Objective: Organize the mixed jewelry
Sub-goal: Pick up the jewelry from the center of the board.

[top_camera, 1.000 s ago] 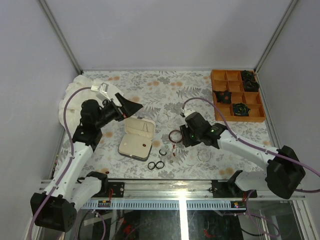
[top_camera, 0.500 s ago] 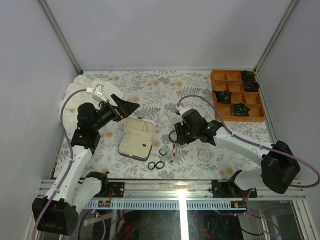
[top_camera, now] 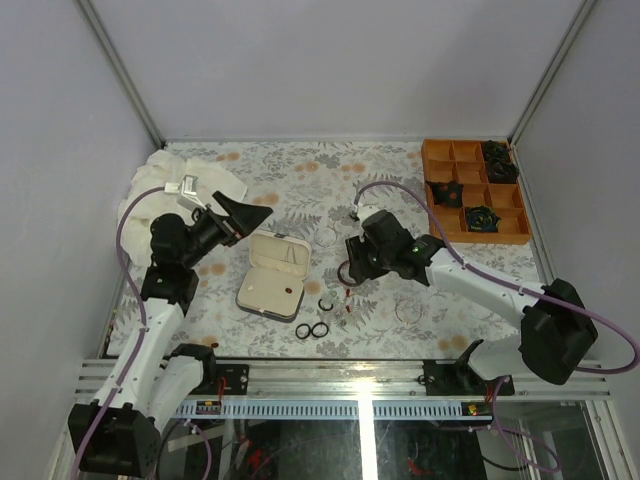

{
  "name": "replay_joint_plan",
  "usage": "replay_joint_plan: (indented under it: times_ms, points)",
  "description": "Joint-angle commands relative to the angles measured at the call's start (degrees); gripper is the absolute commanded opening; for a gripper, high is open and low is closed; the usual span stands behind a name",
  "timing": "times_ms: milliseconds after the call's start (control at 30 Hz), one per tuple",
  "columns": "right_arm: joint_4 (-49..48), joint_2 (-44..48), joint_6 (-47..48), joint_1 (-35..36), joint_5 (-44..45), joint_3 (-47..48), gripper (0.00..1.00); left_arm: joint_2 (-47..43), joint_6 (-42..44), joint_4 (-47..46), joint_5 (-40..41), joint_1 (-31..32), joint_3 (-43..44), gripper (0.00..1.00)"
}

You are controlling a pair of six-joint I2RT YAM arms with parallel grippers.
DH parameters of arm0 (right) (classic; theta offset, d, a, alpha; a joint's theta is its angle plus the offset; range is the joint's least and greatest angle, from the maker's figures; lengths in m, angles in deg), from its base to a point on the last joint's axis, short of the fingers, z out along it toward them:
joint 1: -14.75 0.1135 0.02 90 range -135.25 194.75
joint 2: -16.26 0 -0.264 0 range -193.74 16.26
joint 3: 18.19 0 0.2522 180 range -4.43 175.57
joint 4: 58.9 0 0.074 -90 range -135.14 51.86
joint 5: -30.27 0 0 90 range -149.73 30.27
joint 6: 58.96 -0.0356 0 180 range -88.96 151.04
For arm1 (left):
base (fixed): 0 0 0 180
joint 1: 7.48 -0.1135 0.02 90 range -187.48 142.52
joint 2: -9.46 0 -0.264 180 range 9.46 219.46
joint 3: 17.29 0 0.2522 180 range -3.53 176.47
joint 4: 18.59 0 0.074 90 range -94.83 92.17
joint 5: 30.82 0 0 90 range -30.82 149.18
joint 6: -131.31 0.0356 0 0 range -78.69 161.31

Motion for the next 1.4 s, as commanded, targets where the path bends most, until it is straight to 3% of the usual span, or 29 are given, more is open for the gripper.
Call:
replay_joint_plan:
  times_ms: [0, 267, 600, 933, 1367]
  points:
    - [-1.9, -1.3, -1.0, -1.7, 1.8, 3.5, 0.53, -0.8, -2.0, -5.7, 0.7, -1.1, -1.4, 1.0]
    - [-5.2, -5.8, -2.6, -4.0, 1.3, 7.0, 0.47, -1.7, -2.6, -6.0, -1.2, -4.1, -2.5, 1.0]
    - [-7.5, -18.3, -2.3, -5.4, 0.8, 14.0, 0.44, -0.5, -4.3, -9.2, -3.1, -5.8, -3.6, 1.0]
    - [-6.4, -29.8, -2.5, -5.9, 0.2, 23.1, 0.51, -0.4, -4.6, -9.4, -3.6, -6.1, -3.5, 1.0]
    - [-8.2, -32.6, -2.9, -7.4, -2.2, 23.1, 0.47, -0.4, -4.7, -9.5, -3.8, -6.2, -3.8, 1.0]
